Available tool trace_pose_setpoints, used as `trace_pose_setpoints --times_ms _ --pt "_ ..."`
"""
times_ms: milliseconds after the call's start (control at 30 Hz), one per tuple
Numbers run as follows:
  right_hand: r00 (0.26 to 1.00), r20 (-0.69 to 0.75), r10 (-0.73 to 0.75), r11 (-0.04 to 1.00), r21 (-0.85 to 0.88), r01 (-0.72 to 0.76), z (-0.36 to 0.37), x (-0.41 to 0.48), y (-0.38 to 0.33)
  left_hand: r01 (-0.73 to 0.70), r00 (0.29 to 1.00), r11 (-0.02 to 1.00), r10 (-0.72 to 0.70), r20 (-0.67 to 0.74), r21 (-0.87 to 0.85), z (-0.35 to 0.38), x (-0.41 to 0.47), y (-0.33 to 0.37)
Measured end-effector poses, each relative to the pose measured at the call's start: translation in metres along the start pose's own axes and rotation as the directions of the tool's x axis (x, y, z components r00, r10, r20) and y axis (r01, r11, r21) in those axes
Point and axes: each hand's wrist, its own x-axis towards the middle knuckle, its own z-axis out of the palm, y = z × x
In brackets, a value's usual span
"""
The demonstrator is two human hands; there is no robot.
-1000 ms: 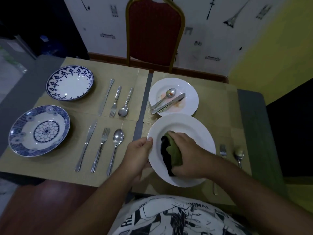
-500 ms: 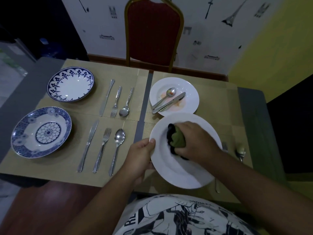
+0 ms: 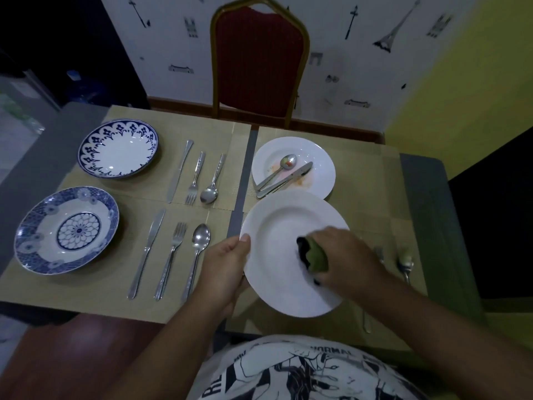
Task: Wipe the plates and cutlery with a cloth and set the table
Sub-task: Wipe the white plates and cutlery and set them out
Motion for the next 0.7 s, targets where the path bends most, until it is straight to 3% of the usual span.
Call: trace_pose_setpoints --times_ms 100,167,367,500,567,700 --pt "0.99 0.071 -0.122 0.974 0.199 0.105 0.015 -0.029 -0.031 0.021 0.999 0.998 -0.024 0.046 0.063 0.012 -0.005 -0.005" --pt "0.98 0.043 -0.192 0.959 0.222 0.178 0.02 -0.014 -0.038 0.046 0.995 0.996 -0.052 0.079 0.079 0.016 -0.009 -0.01" --pt "0.998 -0.064 0.019 0.999 0.046 -0.016 0.009 0.001 0.003 0.006 1.0 1.0 -0.006 -0.008 -0.018 0.008 -0.007 0.001" --pt "0.981 0.056 -0.187 0.96 0.223 0.17 0.027 -0.03 -0.027 0.036 0.999 0.998 -0.037 0.027 0.047 0.018 -0.009 -0.005" --pt "0.969 0.047 -0.242 0.955 0.189 0.23 0.026 -0.01 -0.029 0.048 0.998 0.998 -0.049 0.041 0.031 0.019 -0.013 -0.01" --pt "0.999 -0.036 0.02 0.994 0.109 -0.016 0.01 0.016 -0.004 0.029 0.999 0.999 -0.03 -0.026 -0.033 0.008 -0.009 -0.005"
